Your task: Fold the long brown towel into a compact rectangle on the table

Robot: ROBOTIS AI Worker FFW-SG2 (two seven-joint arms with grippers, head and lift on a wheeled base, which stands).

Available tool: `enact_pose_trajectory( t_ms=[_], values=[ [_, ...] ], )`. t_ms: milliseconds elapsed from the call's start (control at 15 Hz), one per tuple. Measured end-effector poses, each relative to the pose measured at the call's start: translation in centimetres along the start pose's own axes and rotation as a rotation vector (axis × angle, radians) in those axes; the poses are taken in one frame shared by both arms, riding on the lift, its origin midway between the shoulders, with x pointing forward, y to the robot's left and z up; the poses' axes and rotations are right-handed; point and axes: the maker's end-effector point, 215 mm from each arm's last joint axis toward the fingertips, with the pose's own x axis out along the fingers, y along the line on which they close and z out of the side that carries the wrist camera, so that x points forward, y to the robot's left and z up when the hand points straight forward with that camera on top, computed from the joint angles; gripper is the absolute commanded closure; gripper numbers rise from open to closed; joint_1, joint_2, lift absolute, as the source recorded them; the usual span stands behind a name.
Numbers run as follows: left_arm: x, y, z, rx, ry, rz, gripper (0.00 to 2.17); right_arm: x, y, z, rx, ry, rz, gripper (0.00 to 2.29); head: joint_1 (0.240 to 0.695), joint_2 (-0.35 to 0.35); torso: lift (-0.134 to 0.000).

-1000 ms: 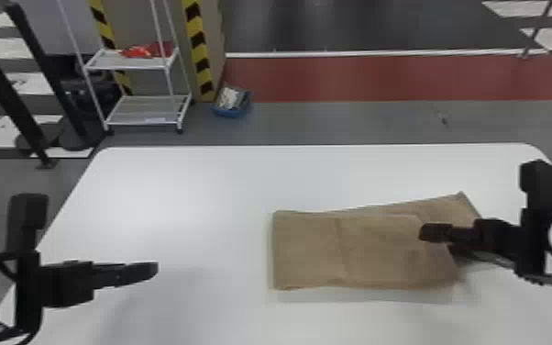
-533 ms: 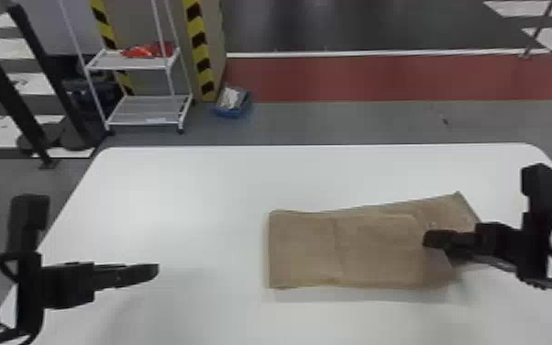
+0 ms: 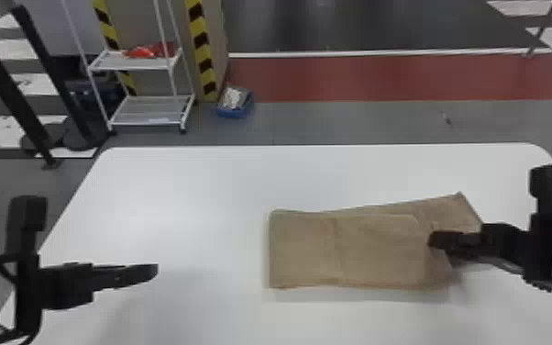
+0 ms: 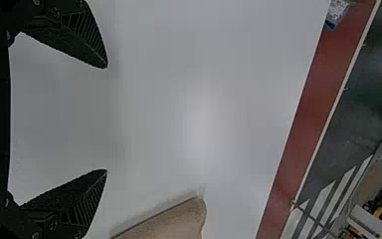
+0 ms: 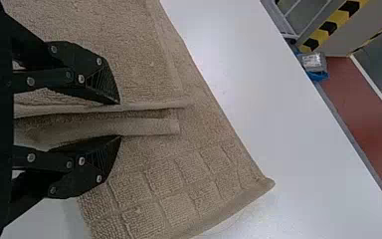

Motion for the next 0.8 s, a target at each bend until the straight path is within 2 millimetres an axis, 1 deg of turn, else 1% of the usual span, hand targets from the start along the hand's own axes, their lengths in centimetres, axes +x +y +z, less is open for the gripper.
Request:
enact_pose_trajectory(
  t_ms=[67,267,333,400,533,800],
  values=[
    [-0.04,0.06,-0.03,-0.001,0.000,0.001,0.15,-0.05,0.03,0.07,0.000,-0.002,0.002,0.88,0.695,0.071,-0.125],
    [-0.12,0.19,-0.14,-0.002,0.000,0.002,0.15,-0.39,0.06,0.43,0.006,-0.016,0.010,0.89,0.695,0.070,-0.125],
    [-0.13,0.22,-0.16,-0.002,0.000,0.002,0.15,-0.47,0.08,0.51,0.008,-0.019,0.013,0.94,0.695,0.070,-0.125],
    [-0.13,0.25,-0.17,-0.002,0.001,0.003,0.15,-0.54,0.14,0.60,0.010,-0.022,0.018,0.95,0.695,0.070,-0.125],
    [-0.12,0.29,-0.21,-0.003,0.002,0.003,0.15,-0.59,0.21,0.66,0.012,-0.024,0.022,1.08,0.695,0.070,-0.125],
    [-0.12,0.37,-0.24,-0.004,0.002,0.005,0.15,-0.63,0.39,0.70,0.011,-0.027,0.028,1.09,0.695,0.072,-0.125]
  ],
)
